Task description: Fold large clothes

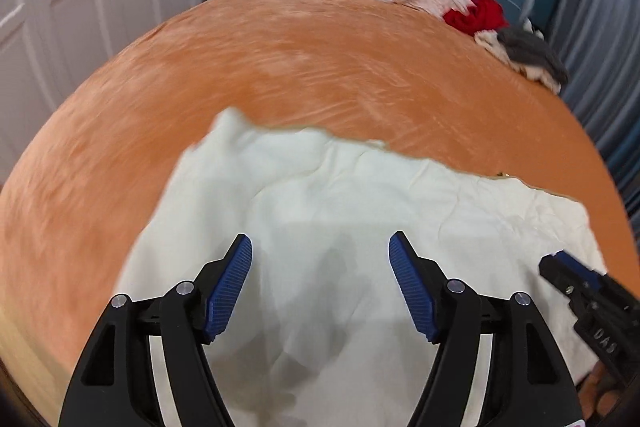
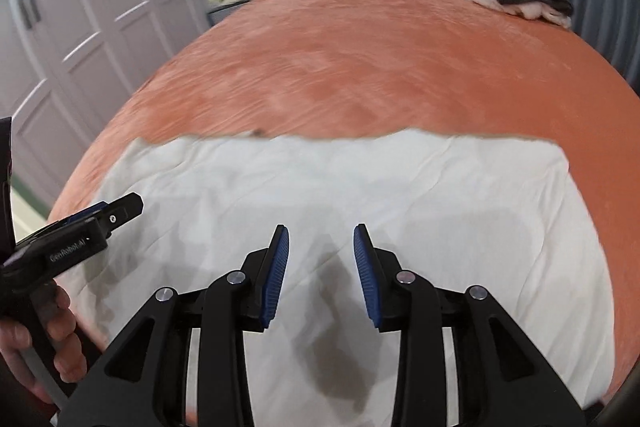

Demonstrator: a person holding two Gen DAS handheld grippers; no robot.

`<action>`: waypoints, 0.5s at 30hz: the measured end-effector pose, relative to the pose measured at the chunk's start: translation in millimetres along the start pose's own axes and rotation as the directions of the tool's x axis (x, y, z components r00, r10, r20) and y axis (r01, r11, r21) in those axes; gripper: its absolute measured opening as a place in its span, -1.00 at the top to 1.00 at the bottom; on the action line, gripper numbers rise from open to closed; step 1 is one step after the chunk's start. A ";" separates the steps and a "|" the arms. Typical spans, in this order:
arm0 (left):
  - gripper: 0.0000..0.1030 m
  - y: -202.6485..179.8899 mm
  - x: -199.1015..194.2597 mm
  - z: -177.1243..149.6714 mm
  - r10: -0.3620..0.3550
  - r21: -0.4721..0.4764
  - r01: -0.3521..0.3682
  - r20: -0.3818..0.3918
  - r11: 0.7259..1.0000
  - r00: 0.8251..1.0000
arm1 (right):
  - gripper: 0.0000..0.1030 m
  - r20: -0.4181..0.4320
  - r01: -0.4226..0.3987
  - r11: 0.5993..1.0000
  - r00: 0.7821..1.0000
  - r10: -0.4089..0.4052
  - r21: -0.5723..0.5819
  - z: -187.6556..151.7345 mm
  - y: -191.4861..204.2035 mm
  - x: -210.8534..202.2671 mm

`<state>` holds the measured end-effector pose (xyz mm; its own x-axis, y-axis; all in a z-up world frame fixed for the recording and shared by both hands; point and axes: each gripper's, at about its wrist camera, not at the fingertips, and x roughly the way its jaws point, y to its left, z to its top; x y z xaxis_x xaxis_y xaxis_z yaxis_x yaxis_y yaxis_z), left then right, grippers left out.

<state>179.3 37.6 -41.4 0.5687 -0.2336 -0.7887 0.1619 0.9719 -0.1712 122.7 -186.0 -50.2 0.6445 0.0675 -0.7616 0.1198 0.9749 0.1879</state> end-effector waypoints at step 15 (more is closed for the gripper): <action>-0.34 103.0 -52.4 -76.4 0.005 -0.353 -0.033 -0.078 0.935 0.997 | 0.58 -0.144 -0.055 0.998 0.988 0.056 0.007 -54.9 45.1 21.8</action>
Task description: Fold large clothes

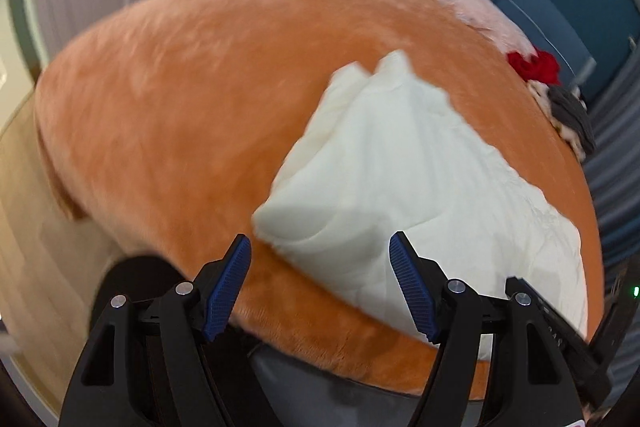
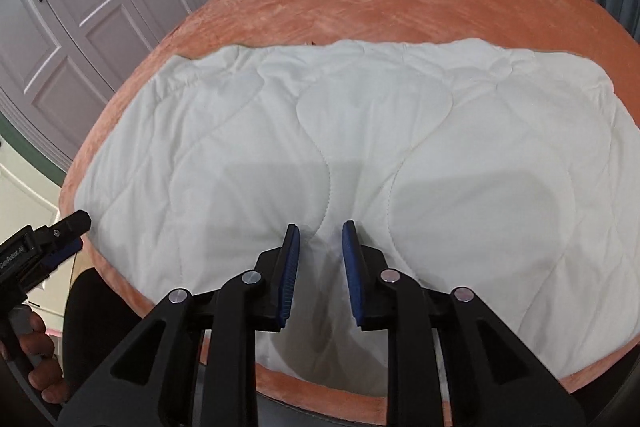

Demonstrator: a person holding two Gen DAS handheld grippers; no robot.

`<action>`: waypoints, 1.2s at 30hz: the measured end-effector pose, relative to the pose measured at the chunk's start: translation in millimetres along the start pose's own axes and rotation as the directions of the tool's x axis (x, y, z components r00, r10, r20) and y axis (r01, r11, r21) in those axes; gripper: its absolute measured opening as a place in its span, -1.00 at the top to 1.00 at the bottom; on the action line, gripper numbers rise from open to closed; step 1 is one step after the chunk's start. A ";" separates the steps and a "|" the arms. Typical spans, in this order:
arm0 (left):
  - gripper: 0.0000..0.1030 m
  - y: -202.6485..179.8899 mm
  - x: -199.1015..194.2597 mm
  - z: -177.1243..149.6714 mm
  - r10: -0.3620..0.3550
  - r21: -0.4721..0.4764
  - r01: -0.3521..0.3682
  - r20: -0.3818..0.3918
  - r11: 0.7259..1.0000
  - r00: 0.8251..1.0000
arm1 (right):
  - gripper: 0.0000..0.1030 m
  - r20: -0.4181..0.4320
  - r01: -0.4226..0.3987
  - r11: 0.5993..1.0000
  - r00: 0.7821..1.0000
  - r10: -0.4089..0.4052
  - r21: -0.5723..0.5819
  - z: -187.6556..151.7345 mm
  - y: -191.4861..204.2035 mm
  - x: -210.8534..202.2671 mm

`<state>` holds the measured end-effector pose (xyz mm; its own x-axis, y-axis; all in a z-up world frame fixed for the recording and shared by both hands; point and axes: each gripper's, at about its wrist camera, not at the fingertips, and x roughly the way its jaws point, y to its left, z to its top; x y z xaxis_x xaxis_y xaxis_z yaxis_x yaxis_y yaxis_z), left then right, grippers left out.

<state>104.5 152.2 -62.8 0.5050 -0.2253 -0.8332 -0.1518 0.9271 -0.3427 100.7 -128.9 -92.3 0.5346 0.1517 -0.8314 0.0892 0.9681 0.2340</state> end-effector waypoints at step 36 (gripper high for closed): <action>0.68 8.8 -36.2 23.1 -0.242 -0.107 0.244 0.036 0.964 0.970 | 0.99 -0.078 -0.080 0.997 0.994 0.081 0.018 -16.6 -5.7 -32.2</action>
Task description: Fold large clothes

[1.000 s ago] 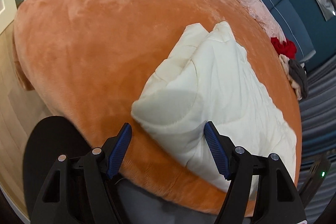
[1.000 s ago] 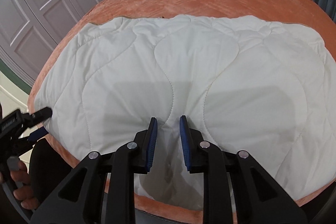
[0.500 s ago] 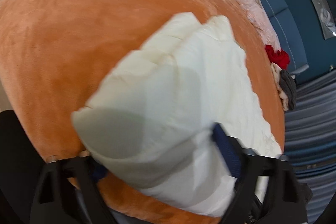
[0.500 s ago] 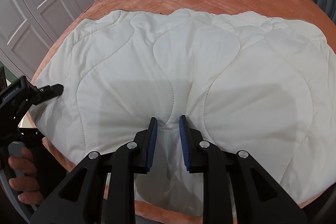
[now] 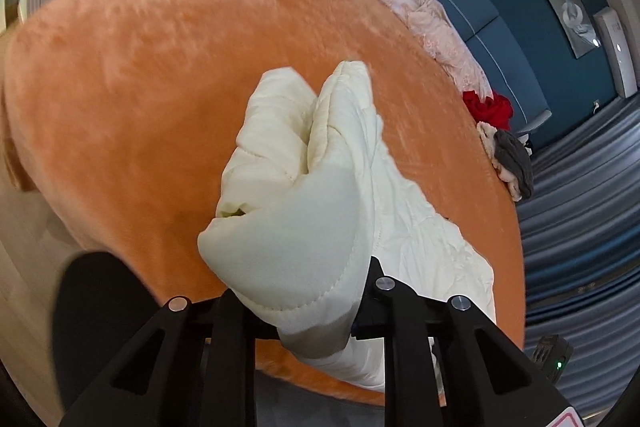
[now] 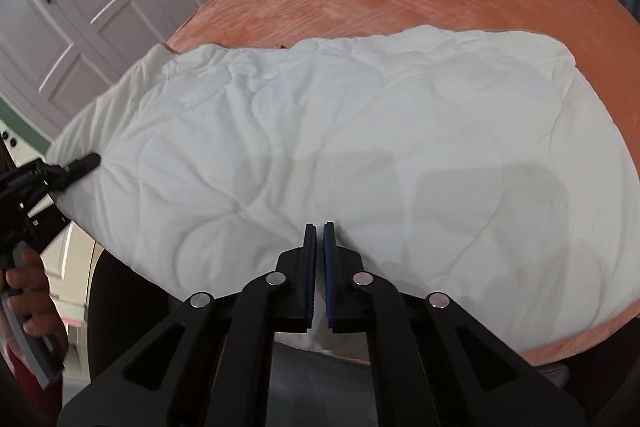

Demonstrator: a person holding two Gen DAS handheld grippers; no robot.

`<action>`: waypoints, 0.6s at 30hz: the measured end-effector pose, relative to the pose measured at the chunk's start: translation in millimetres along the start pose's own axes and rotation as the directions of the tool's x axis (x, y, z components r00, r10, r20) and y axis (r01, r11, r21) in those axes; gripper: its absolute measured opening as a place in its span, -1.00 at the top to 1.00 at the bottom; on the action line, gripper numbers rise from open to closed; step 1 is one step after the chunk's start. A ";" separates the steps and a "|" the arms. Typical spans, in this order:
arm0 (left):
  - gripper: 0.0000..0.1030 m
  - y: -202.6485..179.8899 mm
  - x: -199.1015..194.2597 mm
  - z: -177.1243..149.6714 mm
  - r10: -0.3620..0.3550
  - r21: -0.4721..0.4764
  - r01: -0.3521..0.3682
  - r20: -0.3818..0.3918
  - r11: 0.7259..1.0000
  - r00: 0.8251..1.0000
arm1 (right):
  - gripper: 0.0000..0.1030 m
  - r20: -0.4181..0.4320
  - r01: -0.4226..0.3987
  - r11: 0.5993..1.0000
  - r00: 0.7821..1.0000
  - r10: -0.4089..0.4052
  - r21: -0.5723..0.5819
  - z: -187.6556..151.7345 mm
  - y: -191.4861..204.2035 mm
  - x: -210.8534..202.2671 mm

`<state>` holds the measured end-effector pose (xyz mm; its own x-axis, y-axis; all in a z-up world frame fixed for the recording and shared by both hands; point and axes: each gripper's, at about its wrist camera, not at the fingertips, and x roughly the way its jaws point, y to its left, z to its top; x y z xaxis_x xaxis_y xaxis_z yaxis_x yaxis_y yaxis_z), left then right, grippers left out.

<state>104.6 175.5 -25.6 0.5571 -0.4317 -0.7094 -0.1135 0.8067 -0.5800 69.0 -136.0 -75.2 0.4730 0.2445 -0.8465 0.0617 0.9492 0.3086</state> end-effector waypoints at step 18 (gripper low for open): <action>0.68 -155.0 -44.3 -45.3 -0.051 0.486 -0.007 0.106 0.874 0.993 | 0.97 -0.046 -0.133 0.990 0.990 0.135 0.043 -9.1 7.9 24.1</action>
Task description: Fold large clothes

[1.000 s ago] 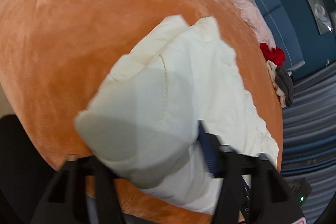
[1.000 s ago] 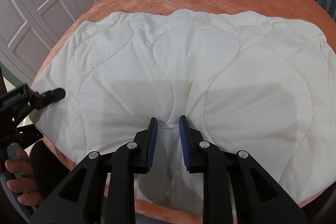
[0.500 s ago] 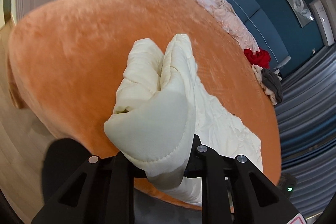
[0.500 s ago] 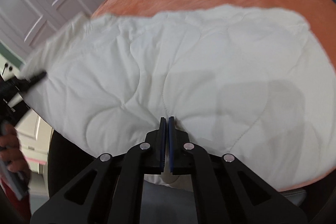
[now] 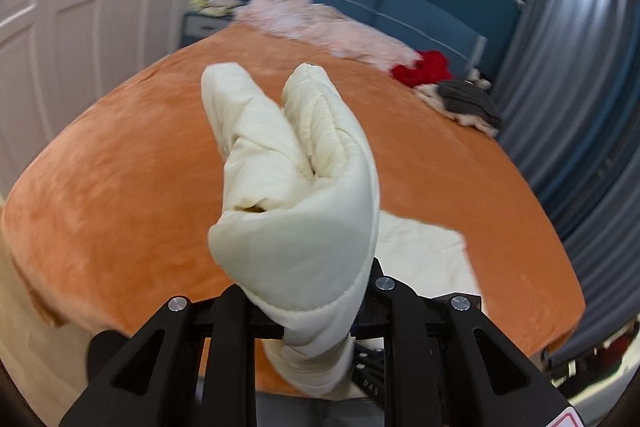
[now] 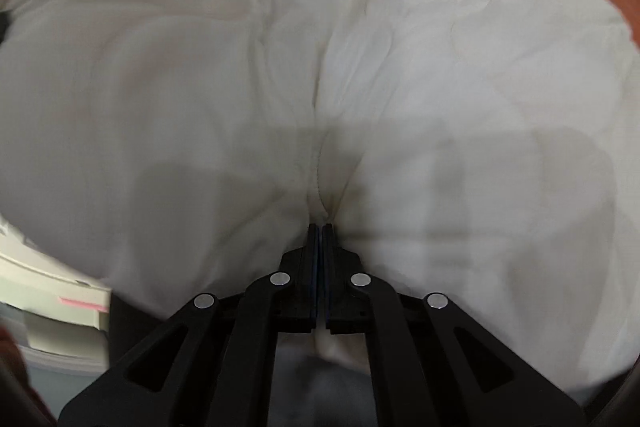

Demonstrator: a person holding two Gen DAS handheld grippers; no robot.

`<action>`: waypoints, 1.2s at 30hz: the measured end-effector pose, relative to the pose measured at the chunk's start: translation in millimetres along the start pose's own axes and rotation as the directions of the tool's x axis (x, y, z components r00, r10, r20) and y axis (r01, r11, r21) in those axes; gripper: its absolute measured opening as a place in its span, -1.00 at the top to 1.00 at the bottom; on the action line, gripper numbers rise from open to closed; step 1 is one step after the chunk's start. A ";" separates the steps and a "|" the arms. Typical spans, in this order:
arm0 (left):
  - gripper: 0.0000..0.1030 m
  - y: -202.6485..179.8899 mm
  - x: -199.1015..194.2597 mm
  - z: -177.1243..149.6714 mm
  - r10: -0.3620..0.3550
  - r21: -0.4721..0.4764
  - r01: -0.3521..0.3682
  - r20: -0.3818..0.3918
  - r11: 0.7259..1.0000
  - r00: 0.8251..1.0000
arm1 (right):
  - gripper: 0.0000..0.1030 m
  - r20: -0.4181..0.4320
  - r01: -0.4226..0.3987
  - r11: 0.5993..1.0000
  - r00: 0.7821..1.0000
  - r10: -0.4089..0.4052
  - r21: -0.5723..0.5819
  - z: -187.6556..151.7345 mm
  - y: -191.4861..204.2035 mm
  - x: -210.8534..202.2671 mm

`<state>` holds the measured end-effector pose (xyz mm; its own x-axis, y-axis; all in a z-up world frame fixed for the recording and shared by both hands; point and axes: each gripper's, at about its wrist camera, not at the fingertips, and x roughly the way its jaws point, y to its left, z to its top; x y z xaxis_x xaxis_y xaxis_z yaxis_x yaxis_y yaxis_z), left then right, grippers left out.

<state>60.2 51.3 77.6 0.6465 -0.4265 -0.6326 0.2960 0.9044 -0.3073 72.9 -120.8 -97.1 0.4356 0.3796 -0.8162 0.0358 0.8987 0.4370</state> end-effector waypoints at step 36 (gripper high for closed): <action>-0.38 -48.1 38.0 -68.8 -0.039 0.030 0.047 -0.215 0.998 0.976 | -0.19 0.296 0.111 0.994 0.950 -0.102 -0.016 20.7 -31.6 -191.2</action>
<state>22.1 -9.2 19.4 0.4679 -0.4543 -0.7581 0.3466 0.8834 -0.3154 7.2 -226.3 53.0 0.6760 0.2044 -0.7080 0.0696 0.9387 0.3375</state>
